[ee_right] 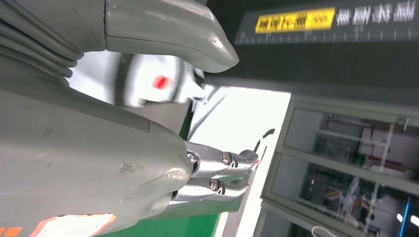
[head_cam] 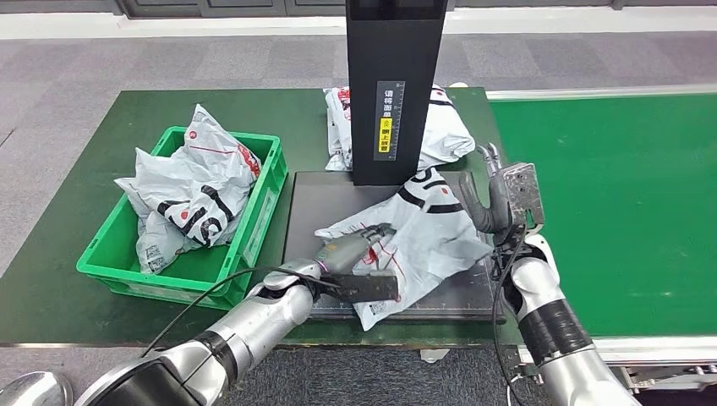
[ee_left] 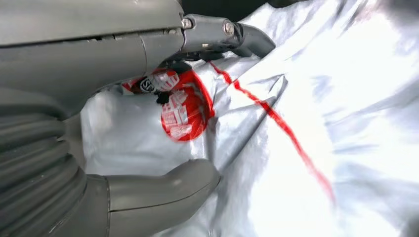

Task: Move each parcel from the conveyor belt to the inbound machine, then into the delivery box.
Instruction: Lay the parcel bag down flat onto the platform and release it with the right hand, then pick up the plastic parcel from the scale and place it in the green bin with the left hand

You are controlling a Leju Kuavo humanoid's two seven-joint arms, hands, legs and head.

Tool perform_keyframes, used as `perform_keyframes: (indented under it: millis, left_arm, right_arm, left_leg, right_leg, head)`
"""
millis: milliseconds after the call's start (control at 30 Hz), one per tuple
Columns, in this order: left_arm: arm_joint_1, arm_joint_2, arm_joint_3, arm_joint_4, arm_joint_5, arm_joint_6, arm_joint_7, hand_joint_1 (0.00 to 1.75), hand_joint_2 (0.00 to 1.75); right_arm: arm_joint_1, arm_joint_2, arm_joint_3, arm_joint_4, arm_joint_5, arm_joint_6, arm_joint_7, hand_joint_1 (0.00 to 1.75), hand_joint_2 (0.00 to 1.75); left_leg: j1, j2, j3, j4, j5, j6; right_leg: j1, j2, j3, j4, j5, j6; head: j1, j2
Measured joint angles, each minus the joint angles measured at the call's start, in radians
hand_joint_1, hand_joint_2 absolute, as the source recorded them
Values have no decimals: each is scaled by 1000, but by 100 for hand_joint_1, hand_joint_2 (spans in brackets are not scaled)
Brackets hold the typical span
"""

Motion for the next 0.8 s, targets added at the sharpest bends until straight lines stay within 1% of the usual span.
perform_keyframes:
  millis: [67,133,167,267,367,433,567,667,800]
  left_arm:
    - [-2,-7,-50,16,-25,-9,5,161,175]
    - [-5,-11,-83,25,-30,-7,3,161,175]
    - [-7,-13,-96,29,-31,-5,2,164,175]
    - [-13,-17,-120,38,-31,-4,-1,175,175]
    - [-16,-19,-127,41,-23,6,-5,175,175]
    - [-15,-19,-123,41,10,56,-14,175,175]
    - [-11,-15,-83,39,101,211,-38,175,175]
    - [-16,-3,-20,21,158,336,-61,175,175]
    - [-41,31,71,-16,189,430,-76,175,175]
  right_arm:
    - [-4,-6,-14,8,1,8,1,0,0]
    - [-4,-10,-23,14,5,13,2,0,0]
    - [-3,-12,-26,18,7,14,2,0,0]
    - [-2,-16,-30,26,9,15,2,0,0]
    - [-2,-19,-30,30,11,16,2,0,0]
    - [-2,-23,-33,36,4,25,3,0,0]
    - [-3,-29,-40,58,-8,35,-3,0,0]
    - [-1,-25,-41,71,12,25,-7,0,0]
    - [3,-11,-40,83,31,13,-8,0,0]
  left_leg:
    - [0,0,0,0,0,0]
    - [0,0,0,0,0,1]
    - [0,0,0,0,0,1]
    - [0,-1,1,0,0,1]
    - [0,0,1,0,0,1]
    - [0,0,1,0,0,1]
    - [0,-1,0,0,0,1]
    - [0,-1,0,0,0,1]
    - [1,-1,0,0,1,1]
  right_leg:
    - [0,0,0,0,0,1]
    - [0,-1,1,0,-1,1]
    - [0,-1,1,0,-1,1]
    - [0,-1,1,0,-1,1]
    - [0,-1,2,0,-1,1]
    - [0,-1,2,0,-1,1]
    - [0,-2,1,0,0,1]
    - [1,-2,1,0,0,1]
    - [1,-2,1,0,0,1]
  head:
    - [0,0]
    - [0,0]
    - [0,0]
    - [0,0]
    - [0,0]
    - [0,0]
    - [0,0]
    - [0,0]
    - [0,0]
